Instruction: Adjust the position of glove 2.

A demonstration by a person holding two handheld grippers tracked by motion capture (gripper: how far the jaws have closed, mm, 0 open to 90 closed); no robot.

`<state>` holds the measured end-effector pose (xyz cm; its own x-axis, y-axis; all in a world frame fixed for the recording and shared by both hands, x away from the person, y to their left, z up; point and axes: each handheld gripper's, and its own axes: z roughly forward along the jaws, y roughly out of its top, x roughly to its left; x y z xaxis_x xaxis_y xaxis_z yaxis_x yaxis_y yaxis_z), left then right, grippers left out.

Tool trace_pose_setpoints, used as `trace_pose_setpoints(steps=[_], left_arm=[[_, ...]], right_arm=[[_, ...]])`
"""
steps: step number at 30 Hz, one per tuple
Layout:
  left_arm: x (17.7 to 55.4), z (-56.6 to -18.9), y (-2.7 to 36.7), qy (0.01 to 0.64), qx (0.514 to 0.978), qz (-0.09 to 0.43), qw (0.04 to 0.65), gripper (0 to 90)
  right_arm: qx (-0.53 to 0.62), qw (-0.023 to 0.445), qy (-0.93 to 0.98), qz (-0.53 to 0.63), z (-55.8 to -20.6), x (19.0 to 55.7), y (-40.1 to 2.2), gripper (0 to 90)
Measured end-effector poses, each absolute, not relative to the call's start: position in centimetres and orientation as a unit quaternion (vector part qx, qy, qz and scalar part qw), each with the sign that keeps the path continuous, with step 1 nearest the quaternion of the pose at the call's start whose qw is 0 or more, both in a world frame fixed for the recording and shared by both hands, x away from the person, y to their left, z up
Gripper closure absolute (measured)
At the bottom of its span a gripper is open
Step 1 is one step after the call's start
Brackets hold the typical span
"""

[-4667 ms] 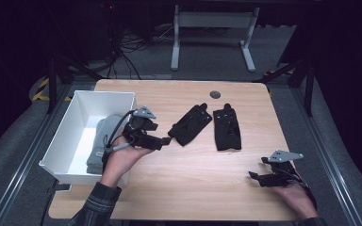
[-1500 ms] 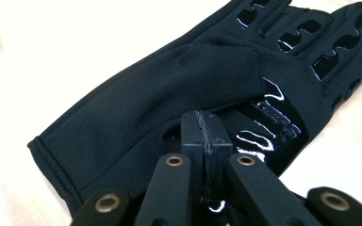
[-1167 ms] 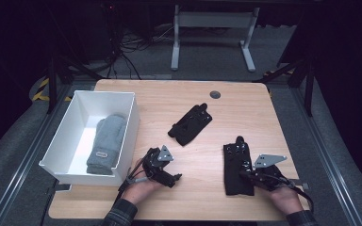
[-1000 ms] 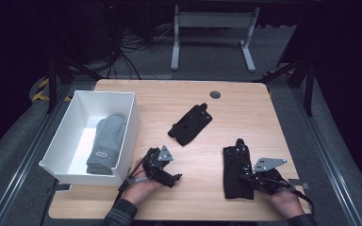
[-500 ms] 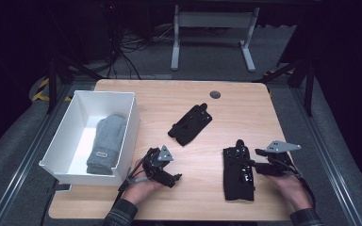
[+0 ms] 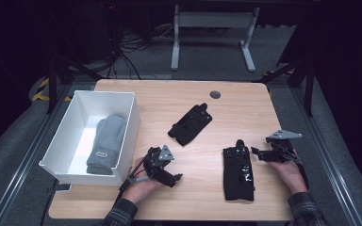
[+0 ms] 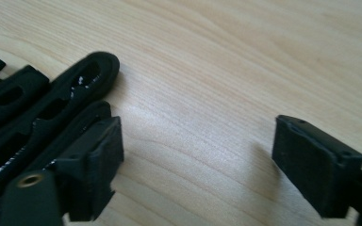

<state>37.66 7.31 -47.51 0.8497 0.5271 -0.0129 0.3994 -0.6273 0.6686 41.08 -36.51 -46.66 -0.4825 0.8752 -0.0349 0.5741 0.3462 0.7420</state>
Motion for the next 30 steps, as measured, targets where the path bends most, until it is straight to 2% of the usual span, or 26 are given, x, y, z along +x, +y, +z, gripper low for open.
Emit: trace_pose_setpoints(steps=[4, 7, 12, 19, 23, 27, 28, 30], left_arm=[[37.9, -47.3, 7.0, 0.268, 0.895, 0.087, 0.346, 0.6], [38.6, -46.7, 6.6, 0.270, 0.894, 0.082, 0.348, 4.5], [40.4, -45.4, 6.2, 0.276, 0.886, 0.078, 0.365, 17.5], [43.1, -44.1, 5.6, 0.287, 0.874, 0.084, 0.384, 44.5], [45.0, -43.6, 5.3, 0.288, 0.871, 0.079, 0.389, 65.4], [46.8, -43.4, 4.9, 0.292, 0.870, 0.076, 0.389, 80.1], [47.1, -43.4, 4.7, 0.293, 0.870, 0.080, 0.389, 80.1], [48.2, -43.4, 4.4, 0.295, 0.871, 0.080, 0.385, 85.7]], right_arm=[[0.461, 0.215, 0.790, 0.342, -46.7, 41.3, -36.7, 14.9], [0.461, 0.215, 0.790, 0.342, -46.7, 41.3, -36.7, 14.7], [0.460, 0.215, 0.791, 0.342, -46.7, 41.3, -36.7, 14.6], [0.459, 0.214, 0.791, 0.342, -46.7, 41.3, -36.7, 14.6], [0.458, 0.214, 0.792, 0.342, -46.7, 41.3, -36.7, 14.7], [0.458, 0.214, 0.792, 0.342, -46.7, 41.3, -36.7, 14.7], [0.458, 0.214, 0.792, 0.342, -46.7, 41.3, -36.7, 14.7], [0.458, 0.214, 0.792, 0.342, -46.7, 41.3, -36.7, 14.7]])
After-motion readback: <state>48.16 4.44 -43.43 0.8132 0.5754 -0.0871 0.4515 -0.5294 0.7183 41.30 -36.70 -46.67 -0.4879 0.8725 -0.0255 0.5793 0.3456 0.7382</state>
